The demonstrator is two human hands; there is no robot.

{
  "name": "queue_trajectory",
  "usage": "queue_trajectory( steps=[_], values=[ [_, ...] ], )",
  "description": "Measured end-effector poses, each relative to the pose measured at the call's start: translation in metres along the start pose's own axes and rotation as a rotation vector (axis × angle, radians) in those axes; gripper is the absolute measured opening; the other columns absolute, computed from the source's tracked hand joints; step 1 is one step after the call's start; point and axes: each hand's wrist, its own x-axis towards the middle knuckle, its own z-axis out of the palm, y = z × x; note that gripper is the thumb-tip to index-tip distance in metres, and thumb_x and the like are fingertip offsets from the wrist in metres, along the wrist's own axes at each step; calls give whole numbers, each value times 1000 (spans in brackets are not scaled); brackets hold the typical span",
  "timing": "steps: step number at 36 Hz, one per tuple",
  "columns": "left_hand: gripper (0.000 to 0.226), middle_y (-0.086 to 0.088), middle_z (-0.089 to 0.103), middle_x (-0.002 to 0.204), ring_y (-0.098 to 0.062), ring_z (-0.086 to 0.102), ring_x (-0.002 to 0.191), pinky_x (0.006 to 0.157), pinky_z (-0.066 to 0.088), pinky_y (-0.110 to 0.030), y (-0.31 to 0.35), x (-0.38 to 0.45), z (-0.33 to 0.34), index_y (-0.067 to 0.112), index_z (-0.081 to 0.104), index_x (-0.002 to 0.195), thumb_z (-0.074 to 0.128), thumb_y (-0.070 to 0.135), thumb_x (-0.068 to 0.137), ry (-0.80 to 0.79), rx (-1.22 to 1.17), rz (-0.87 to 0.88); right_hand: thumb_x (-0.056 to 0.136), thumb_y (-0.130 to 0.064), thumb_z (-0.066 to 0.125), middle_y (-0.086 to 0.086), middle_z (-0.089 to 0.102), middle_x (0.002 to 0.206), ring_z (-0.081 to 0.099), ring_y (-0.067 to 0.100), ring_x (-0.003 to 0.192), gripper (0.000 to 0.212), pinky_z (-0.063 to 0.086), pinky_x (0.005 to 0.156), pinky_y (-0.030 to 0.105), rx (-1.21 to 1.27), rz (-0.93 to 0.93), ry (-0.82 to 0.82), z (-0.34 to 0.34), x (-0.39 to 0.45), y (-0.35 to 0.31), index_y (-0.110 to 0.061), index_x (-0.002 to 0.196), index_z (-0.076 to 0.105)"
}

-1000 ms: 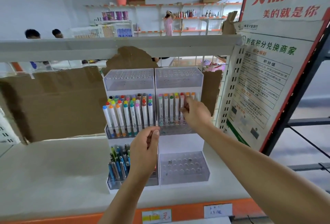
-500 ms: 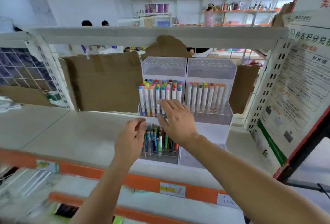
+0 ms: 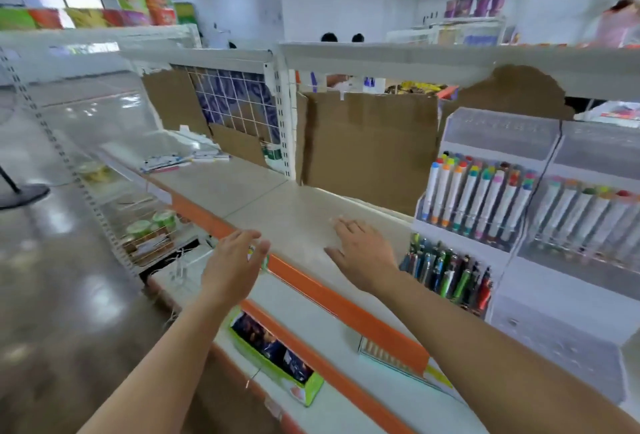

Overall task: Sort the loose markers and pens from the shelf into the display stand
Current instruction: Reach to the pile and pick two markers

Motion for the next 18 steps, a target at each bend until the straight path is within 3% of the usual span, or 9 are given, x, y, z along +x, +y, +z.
queue_trajectory(
  steps=[8, 18],
  values=[
    [54, -1, 40, 147, -20, 35, 135, 108, 32, -36, -83, 16, -35, 17, 41, 141, 34, 48, 97, -48, 140, -91, 100, -46, 31, 6, 21, 156, 25, 25, 140, 58, 22, 114, 37, 21, -59, -105, 21, 65, -71, -18, 149, 18],
    [66, 0, 16, 159, -17, 12, 146, 119, 11, -34, -173, 53, -82, 21, 19, 151, 24, 57, 95, -162, 287, -122, 100, -50, 26, 2, 24, 155, 26, 22, 139, 57, 21, 112, 37, -9, -86, -101, 46, 148, -170, -20, 148, 18]
  ],
)
